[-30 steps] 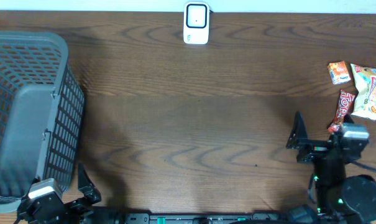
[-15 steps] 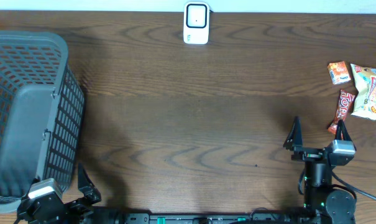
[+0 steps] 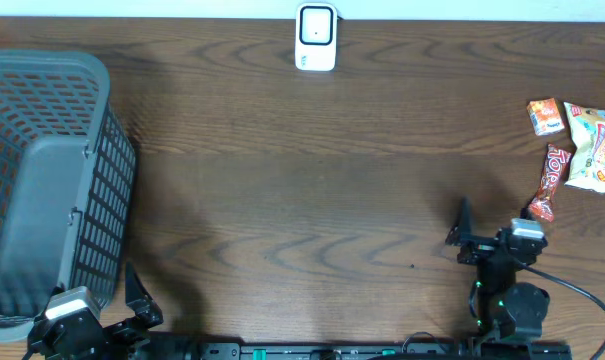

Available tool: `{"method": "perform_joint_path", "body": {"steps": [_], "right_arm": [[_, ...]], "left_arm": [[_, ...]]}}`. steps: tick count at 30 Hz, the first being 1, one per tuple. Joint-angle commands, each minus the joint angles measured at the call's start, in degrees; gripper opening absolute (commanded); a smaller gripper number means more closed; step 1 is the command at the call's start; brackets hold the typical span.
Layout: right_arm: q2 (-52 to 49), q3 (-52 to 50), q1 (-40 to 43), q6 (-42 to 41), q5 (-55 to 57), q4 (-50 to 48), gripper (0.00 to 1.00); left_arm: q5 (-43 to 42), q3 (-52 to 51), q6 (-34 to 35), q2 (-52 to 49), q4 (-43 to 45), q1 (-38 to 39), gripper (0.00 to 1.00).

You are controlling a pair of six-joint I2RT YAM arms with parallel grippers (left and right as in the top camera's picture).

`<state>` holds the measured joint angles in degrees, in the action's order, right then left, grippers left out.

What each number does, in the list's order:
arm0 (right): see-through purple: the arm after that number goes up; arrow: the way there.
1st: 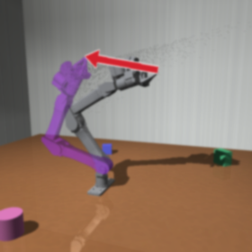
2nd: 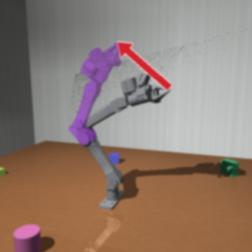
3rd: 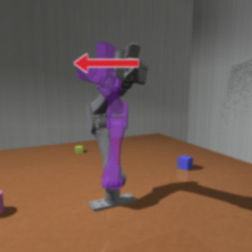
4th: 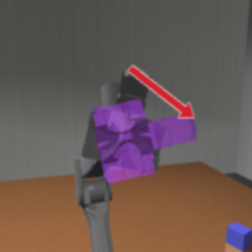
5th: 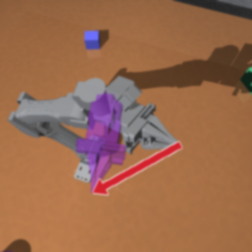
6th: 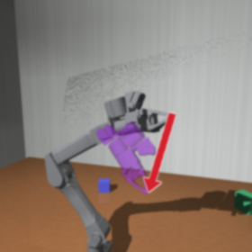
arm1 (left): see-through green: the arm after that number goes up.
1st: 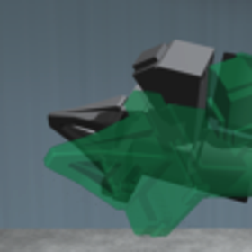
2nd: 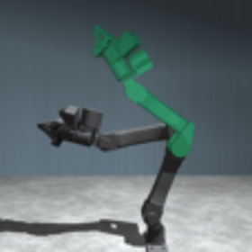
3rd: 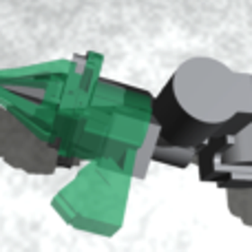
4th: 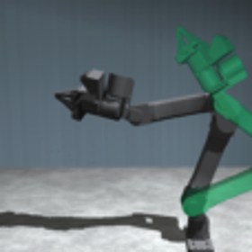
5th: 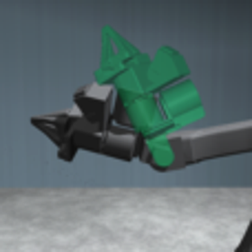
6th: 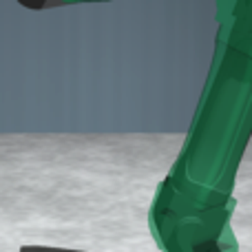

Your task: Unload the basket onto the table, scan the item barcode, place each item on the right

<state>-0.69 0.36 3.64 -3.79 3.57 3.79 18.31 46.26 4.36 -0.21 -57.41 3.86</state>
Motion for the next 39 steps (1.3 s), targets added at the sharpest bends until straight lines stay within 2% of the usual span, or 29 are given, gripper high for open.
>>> {"method": "perform_joint_path", "body": {"steps": [1, 25, 28, 30, 39], "right_arm": [[0.3, 0.0, 0.4, 3.6, -0.8, 0.3, 0.99], [0.1, 0.0, 0.4, 3.6, -0.9, 0.3, 0.99], [0.1, 0.0, 0.4, 3.6, -0.9, 0.3, 0.99], [0.1, 0.0, 0.4, 3.7, -0.9, 0.3, 0.99], [0.1, 0.0, 0.4, 3.6, -0.9, 0.3, 0.99]], "left_arm": [[1.2, -4.2, 4.1, 0.0, -5.6, -0.2, 0.98], [1.0, -4.2, 5.4, 0.0, -4.3, -0.3, 0.98], [1.0, -5.8, 6.6, 0.0, 2.8, -0.7, 0.98], [0.7, -9.1, 5.0, 0.0, 9.0, -0.7, 0.98], [-7.7, -34.1, 2.4, 0.1, 45.0, -0.7, 0.98]]}}
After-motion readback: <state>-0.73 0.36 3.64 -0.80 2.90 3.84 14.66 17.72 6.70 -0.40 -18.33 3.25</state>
